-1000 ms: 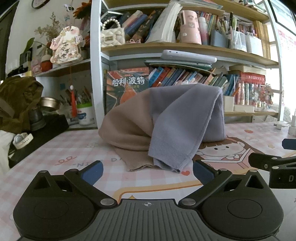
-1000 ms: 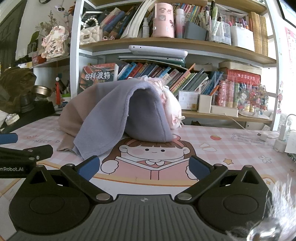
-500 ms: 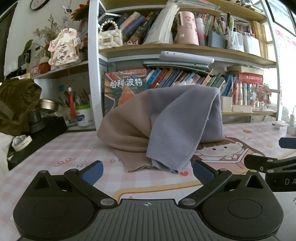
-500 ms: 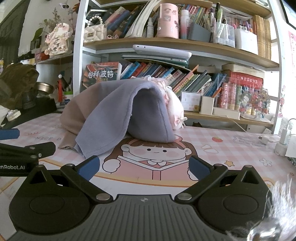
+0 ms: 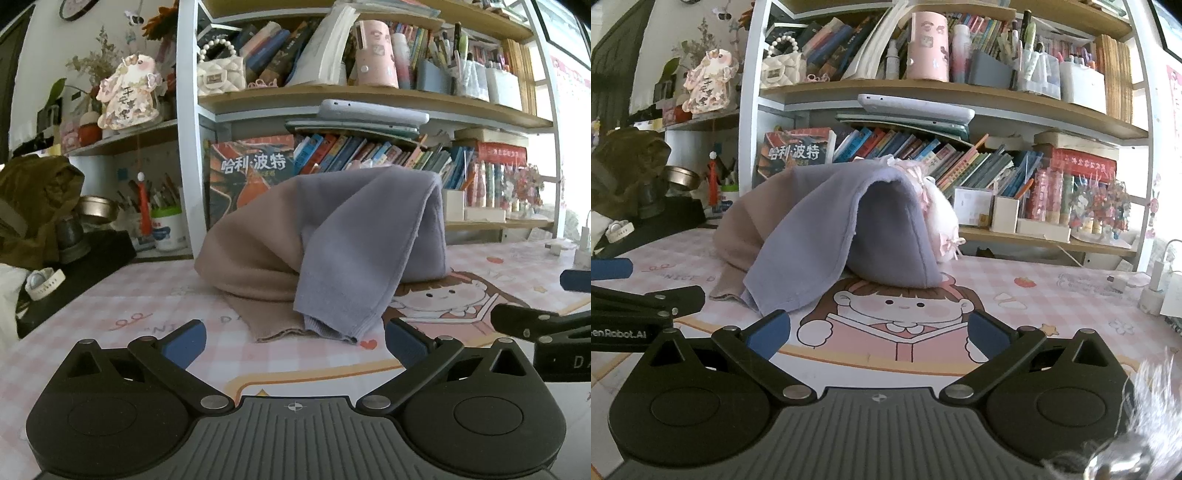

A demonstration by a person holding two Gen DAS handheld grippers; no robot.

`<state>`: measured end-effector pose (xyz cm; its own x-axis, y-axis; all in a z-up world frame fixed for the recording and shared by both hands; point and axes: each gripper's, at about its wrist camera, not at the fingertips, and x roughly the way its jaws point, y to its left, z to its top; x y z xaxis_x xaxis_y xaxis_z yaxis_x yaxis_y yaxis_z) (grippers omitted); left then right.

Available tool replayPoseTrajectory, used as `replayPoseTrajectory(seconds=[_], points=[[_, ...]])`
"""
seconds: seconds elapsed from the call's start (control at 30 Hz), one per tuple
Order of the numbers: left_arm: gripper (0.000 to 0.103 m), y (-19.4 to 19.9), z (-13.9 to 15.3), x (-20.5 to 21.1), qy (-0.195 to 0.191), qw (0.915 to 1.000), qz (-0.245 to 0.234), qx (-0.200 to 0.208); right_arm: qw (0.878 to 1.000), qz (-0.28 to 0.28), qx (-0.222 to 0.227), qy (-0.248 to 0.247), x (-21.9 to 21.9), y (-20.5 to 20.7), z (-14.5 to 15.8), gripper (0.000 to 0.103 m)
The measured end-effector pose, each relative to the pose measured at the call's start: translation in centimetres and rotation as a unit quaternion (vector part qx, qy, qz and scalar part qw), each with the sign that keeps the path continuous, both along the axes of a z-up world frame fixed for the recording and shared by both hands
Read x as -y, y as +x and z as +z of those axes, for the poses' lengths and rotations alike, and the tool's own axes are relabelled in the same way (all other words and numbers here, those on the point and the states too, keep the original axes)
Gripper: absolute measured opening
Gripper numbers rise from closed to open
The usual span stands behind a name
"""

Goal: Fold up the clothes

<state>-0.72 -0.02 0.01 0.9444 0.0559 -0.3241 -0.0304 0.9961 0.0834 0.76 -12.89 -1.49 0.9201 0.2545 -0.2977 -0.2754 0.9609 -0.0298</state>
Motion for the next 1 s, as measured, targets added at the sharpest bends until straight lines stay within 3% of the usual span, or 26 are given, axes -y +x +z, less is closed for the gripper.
replayPoseTrajectory(seconds=[0.63,1.0], points=[[0.103,-1.1,0.3,0.5,0.018,0.9993,0.0,0.034,1.0,-0.001,0.007,-0.011,-0.3,-0.2,0.0,0.103],[0.103,-0.6,0.2,0.1,0.006,0.9998,-0.006,0.015,1.0,0.004,0.022,-0.015,-0.5,-0.6,0.1,0.103]])
